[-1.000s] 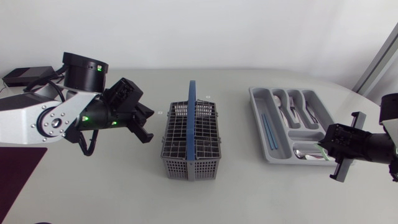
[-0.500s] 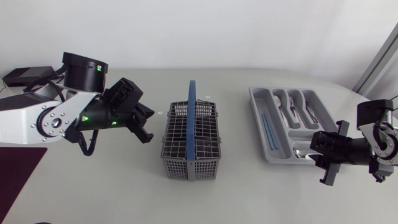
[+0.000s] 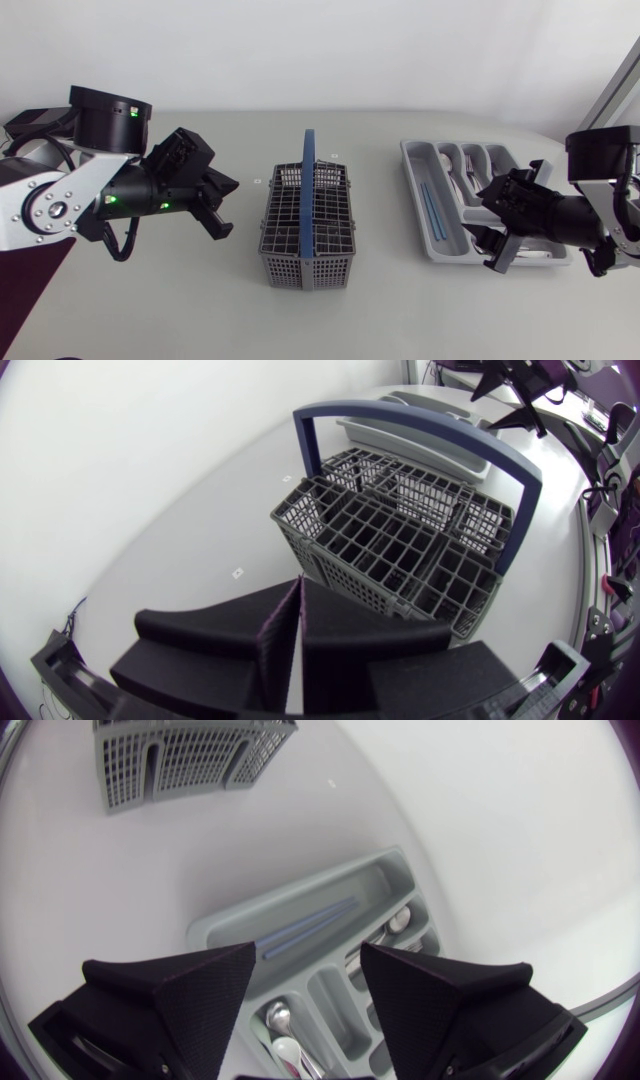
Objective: Unload the cutlery basket into the drawer organizer.
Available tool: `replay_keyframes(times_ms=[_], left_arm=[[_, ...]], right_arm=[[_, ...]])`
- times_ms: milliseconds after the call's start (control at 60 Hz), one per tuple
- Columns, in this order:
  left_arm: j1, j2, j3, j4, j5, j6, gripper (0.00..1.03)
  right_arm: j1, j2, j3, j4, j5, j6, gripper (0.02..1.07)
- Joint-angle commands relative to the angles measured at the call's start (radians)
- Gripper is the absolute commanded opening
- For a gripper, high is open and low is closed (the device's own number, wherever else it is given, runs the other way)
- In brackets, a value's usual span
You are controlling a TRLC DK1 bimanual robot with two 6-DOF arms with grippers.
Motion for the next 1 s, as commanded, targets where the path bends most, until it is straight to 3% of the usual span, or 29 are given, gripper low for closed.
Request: replay_keyframes(times_ms=[0, 133, 517, 783, 983], left_arm=[[-0.016, -0.029, -0.037, -0.016, 0.013, 0.027, 0.16], [-0.048, -0.078, -0.072, -0.051, 0.015, 0.043, 0.16], [-0.105, -0.154, -0.121, -0.116, 0.015, 0.058, 0.16], [-0.143, -0.199, -0.16, -0.163, 0.016, 0.086, 0.16], [-0.186, -0.202, -0.166, -0.182, 0.025, 0.093, 0.16]], right_arm=[[0.042, 0.003, 0.053, 0.008, -0.024, 0.13, 0.8], [0.123, 0.084, 0.12, 0.049, -0.066, 0.279, 0.78], [0.389, 0.237, 0.195, 0.128, -0.219, 0.517, 0.08], [0.524, 0.283, 0.217, 0.122, -0.288, 0.576, 0.07], [0.565, 0.418, 0.235, 0.123, -0.276, 0.56, 0.07]])
